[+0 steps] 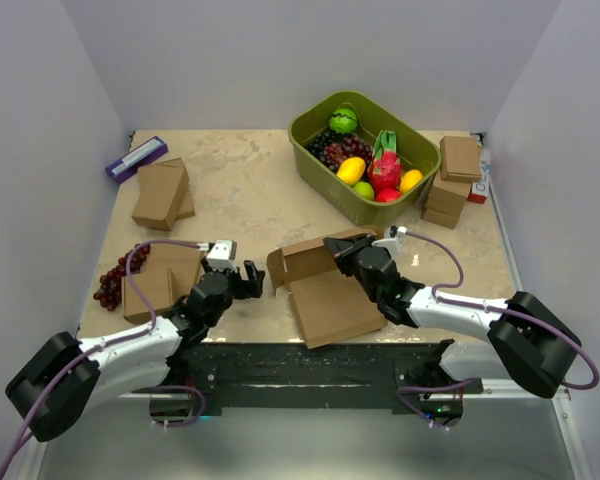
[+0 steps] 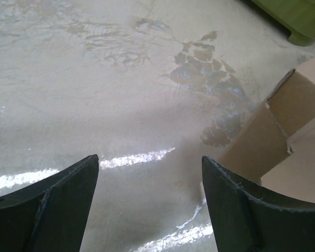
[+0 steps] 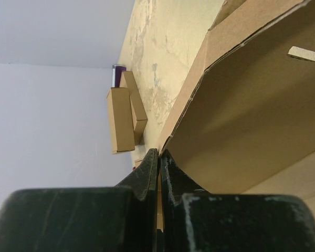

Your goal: Fold the paper box

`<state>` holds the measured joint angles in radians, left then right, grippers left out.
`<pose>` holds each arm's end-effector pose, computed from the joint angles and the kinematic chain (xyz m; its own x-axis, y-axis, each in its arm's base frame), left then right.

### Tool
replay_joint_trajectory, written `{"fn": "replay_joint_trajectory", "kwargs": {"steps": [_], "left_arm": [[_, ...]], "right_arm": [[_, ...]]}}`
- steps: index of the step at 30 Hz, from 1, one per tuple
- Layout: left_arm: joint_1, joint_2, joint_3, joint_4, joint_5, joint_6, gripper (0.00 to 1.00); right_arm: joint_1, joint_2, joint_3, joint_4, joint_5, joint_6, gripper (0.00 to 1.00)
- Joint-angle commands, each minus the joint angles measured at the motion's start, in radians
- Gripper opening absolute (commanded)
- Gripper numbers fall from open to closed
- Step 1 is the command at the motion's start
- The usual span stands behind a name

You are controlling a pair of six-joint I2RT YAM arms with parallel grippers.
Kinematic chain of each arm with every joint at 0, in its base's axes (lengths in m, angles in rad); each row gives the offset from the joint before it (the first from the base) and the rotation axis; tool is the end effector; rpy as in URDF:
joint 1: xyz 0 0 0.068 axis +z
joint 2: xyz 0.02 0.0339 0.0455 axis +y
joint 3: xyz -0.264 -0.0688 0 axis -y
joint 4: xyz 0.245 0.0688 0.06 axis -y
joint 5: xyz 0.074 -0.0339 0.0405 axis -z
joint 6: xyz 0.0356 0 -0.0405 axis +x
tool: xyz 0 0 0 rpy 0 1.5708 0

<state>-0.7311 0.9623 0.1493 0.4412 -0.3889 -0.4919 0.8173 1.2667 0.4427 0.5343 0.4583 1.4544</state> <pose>0.1435 -0.1106 0.1545 -0.4060 -0.2229 -0.8863 0.1850 0.9296 -0.3186 0.1845 0.1737 0.1961 -0.3842 0.8924 -0.2368 0.1519 0.3141 0.9372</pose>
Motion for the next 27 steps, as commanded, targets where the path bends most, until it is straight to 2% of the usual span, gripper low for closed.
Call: {"fn": "replay_joint_trajectory", "kwargs": {"steps": [1, 6, 11, 19, 27], "left_arm": [[0.002, 0.058, -0.023, 0.244, 0.100, 0.042, 0.83], [0.001, 0.101, -0.057, 0.411, 0.225, 0.105, 0.79], [0.001, 0.130, -0.080, 0.500, 0.315, 0.144, 0.73], [-0.004, 0.185, -0.080, 0.577, 0.383, 0.176, 0.67], [-0.005, 0.285, -0.030, 0.631, 0.438, 0.202, 0.56]], "right_arm": [[0.003, -0.003, -0.004, -0.017, 0.045, -0.031, 0.00], [0.003, -0.003, -0.004, -0.020, 0.046, -0.032, 0.00], [0.002, 0.000, -0.004, -0.020, 0.043, -0.031, 0.00], [0.002, 0.003, -0.002, -0.017, 0.039, -0.031, 0.00], [0.002, -0.003, -0.004, -0.022, 0.039, -0.034, 0.00]]}}
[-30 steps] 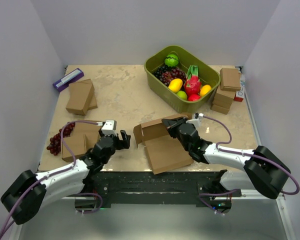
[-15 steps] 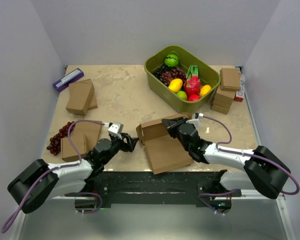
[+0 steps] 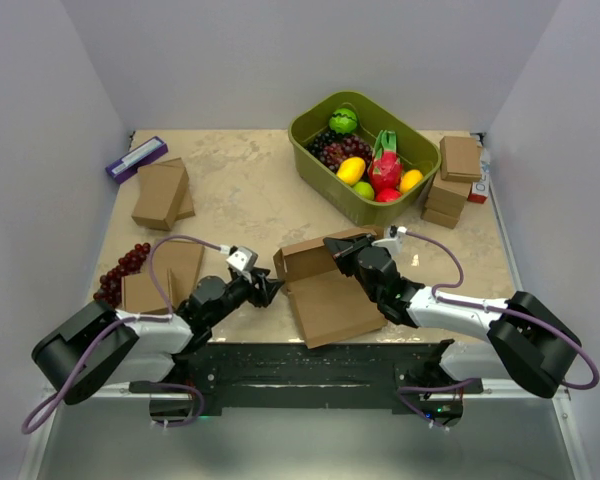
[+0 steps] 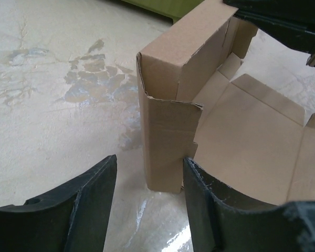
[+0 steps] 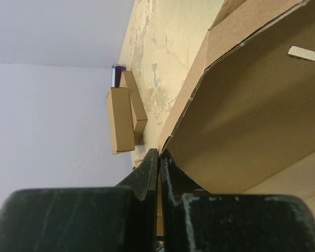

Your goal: Fold the paper box

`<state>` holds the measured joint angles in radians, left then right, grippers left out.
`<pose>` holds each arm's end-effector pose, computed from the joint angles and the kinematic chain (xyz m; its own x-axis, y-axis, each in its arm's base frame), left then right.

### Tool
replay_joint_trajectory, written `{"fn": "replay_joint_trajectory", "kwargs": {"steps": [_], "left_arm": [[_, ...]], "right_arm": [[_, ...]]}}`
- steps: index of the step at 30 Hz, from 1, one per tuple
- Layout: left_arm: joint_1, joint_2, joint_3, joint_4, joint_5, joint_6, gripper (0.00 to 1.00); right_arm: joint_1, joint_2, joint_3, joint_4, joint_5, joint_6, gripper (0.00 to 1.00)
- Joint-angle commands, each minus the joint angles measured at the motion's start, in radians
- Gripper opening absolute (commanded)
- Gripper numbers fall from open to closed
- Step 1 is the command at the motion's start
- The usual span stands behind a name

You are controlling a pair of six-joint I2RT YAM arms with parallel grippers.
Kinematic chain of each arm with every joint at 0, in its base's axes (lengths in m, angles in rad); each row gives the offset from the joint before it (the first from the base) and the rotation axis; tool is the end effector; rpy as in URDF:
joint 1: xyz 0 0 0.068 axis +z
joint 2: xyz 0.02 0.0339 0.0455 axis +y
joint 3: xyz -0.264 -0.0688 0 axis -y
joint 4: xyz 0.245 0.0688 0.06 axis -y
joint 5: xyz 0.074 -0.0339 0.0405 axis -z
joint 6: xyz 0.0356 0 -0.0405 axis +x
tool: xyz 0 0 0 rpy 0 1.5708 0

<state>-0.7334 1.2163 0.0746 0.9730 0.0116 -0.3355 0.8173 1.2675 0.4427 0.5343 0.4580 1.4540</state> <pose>0.1430 -0.1294 0.1449 -0.3410 -0.1359 -0.9302 0.5990 0.7312 -0.3264 0.1846 0.1737 0.1959 -0.3847 0.8920 -0.2374 0.1522 0.3150 0.9368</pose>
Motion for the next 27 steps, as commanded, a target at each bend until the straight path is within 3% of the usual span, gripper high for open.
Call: {"fn": "replay_joint_trajectory", "kwargs": {"steps": [1, 14, 22, 27], "left_arm": [[-0.004, 0.035, 0.048, 0.104, 0.037, 0.052, 0.54], [-0.008, 0.138, 0.128, 0.127, 0.083, 0.098, 0.36], [-0.017, 0.189, 0.157, 0.174, 0.070, 0.064, 0.32], [-0.060, 0.218, 0.185, 0.187, -0.036, 0.055, 0.26]], "right_arm": [[0.002, -0.005, -0.004, -0.023, 0.041, -0.034, 0.00], [0.003, 0.000, -0.004, -0.027, 0.042, -0.041, 0.00], [0.003, 0.012, -0.004, -0.023, 0.039, -0.043, 0.00], [0.002, 0.021, -0.004, -0.014, 0.031, -0.041, 0.00]]}}
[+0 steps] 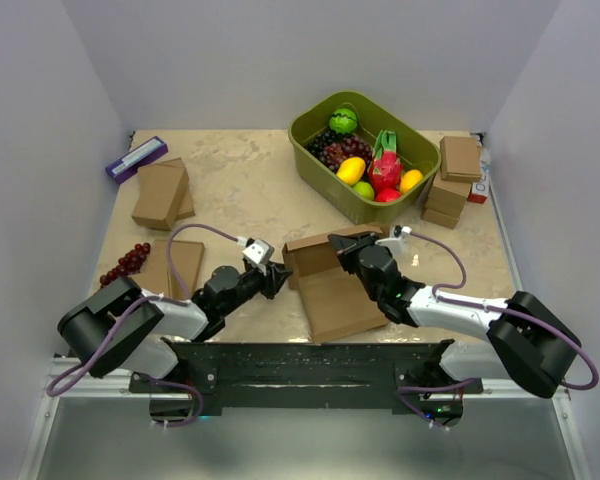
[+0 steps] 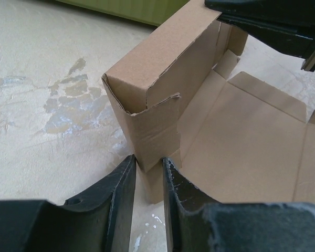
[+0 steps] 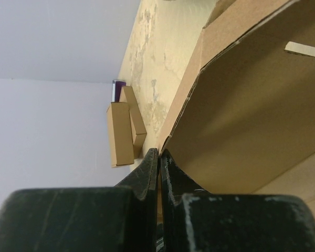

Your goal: Fold the paper box

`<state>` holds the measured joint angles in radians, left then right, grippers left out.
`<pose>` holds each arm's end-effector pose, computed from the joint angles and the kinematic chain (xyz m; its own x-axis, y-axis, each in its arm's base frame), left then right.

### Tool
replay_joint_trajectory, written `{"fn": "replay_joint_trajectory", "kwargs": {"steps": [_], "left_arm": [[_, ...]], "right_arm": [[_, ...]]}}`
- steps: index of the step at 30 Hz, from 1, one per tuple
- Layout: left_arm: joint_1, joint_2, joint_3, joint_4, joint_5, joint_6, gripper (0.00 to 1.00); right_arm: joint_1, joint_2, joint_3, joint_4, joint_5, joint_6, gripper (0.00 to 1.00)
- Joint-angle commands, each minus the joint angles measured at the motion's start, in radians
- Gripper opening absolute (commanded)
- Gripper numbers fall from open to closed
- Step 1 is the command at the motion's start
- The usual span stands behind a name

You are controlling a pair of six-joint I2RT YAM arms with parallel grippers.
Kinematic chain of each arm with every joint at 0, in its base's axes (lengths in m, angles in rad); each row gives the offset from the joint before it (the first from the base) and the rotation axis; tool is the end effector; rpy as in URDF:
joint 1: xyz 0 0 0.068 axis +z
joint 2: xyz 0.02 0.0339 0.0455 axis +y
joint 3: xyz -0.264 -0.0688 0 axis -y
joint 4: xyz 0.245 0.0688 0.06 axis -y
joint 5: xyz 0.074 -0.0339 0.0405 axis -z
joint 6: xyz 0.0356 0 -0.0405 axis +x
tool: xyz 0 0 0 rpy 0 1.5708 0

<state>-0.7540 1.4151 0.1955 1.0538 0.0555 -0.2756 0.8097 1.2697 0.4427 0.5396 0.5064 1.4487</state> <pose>0.1647 -0.1573 0.1468 -0.3126 -0.0791 -0.9466 0.6633 0.6951 -0.2772 0.1867 0.1710 0.1962 -0.3339 0.9080 -0.2533 0.1560 0.3182 0.9351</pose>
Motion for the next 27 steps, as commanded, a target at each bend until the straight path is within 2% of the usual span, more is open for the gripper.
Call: {"fn": "replay_joint_trajectory", "kwargs": {"steps": [1, 2, 6, 19, 27], "left_arm": [[-0.045, 0.025, 0.070, 0.089, -0.107, -0.007, 0.25], [-0.051, 0.028, 0.082, 0.078, -0.174, -0.008, 0.24], [-0.079, 0.033, 0.099, 0.037, -0.290, -0.013, 0.23], [-0.096, 0.085, 0.143, 0.011, -0.451, -0.045, 0.18], [-0.113, 0.107, 0.163, 0.006, -0.484, 0.004, 0.17]], "right_arm": [[0.013, 0.023, -0.002, -0.020, -0.019, -0.036, 0.00], [0.013, 0.023, -0.004, -0.020, -0.022, -0.033, 0.00], [0.013, 0.022, -0.007, -0.018, -0.022, -0.033, 0.00], [0.014, 0.019, -0.009, -0.024, -0.017, -0.031, 0.00], [0.016, 0.023, -0.009, -0.027, -0.017, -0.031, 0.00]]}}
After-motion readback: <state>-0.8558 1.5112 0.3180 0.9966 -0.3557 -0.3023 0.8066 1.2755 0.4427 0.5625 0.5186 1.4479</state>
